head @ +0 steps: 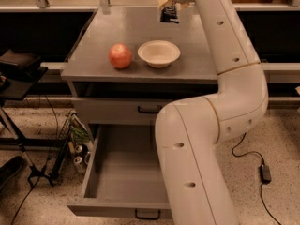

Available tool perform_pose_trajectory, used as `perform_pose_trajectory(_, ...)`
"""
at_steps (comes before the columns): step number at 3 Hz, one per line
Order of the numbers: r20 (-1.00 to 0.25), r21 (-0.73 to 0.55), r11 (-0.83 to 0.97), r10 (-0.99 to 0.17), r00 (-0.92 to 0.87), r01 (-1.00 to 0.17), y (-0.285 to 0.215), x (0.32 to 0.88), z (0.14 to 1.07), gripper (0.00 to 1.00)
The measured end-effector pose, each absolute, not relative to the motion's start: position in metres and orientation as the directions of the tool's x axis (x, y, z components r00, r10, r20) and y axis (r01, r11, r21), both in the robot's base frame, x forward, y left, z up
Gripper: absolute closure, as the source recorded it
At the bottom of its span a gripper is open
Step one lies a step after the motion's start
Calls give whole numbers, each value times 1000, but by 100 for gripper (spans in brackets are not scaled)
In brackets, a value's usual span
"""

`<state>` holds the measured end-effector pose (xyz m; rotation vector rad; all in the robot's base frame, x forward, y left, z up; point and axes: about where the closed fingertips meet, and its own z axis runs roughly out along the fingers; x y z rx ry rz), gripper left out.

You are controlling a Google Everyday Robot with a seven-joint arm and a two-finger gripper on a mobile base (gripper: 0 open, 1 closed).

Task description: Place rxbar blueberry into middle drawer

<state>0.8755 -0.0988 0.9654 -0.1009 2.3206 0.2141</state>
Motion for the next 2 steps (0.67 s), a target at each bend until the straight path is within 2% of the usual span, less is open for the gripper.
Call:
perform_pose_trajectory(1,-728,160,976,17,-685,-146,-94,863,966,100)
perform_pose_trajectory(2,-728,154,971,-13,-685,-182,-82,849,966,100)
